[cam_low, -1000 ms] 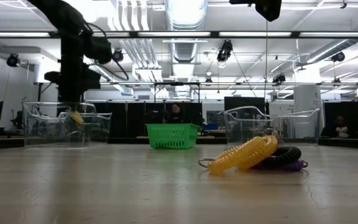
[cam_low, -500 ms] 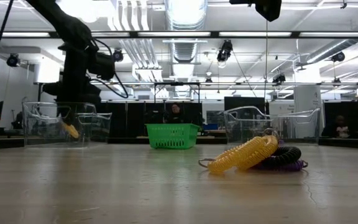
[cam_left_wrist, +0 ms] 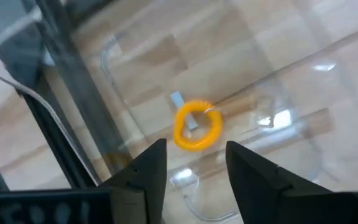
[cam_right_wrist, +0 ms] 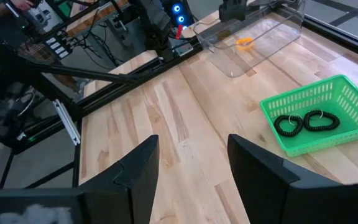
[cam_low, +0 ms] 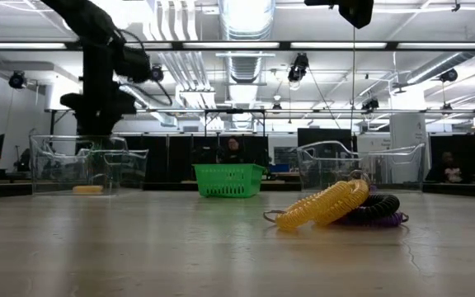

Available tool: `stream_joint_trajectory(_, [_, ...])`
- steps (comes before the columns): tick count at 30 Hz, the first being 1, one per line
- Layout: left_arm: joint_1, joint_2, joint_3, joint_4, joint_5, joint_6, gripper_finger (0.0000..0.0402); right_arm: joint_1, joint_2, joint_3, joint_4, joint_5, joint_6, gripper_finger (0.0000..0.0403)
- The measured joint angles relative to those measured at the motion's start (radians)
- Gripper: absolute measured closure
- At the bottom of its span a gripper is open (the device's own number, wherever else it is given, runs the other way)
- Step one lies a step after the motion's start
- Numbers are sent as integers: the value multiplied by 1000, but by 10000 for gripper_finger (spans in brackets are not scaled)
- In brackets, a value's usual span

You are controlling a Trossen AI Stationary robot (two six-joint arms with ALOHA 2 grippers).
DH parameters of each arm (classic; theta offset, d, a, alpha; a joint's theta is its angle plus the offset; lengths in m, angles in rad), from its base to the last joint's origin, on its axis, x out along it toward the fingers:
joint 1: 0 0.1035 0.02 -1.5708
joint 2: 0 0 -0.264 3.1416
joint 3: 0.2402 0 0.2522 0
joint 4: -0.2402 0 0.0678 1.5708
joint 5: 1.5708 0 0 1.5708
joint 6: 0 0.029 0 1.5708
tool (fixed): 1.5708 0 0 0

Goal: Sort spring keychains
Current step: Put the yellow spring keychain into the left transparent bin

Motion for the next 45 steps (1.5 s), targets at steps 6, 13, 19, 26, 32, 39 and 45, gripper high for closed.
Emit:
stream_joint_trajectory(6, [-91,-103,60,0,7,30,241,-2,0,0,0,11,0,218])
stream_joint_trajectory(13, [-280,-176,105,43,114,-22,241,-3,0,0,1,45,0,218])
stream_joint_trajectory(19, [-515,-176,125,129,130,-102,241,-3,0,0,9,53,2,218])
stream_joint_trajectory(26, [-751,-111,141,248,130,-217,241,-2,0,0,8,54,12,218])
stream_joint_trajectory(32, [-859,-30,163,285,129,-270,241,-2,0,0,10,53,19,218])
stream_joint_trajectory(39, [-916,9,166,370,135,-297,241,18,9,0,12,28,45,218])
stream_joint_trajectory(45, [-923,-45,167,431,135,-322,241,75,75,0,43,-74,115,218])
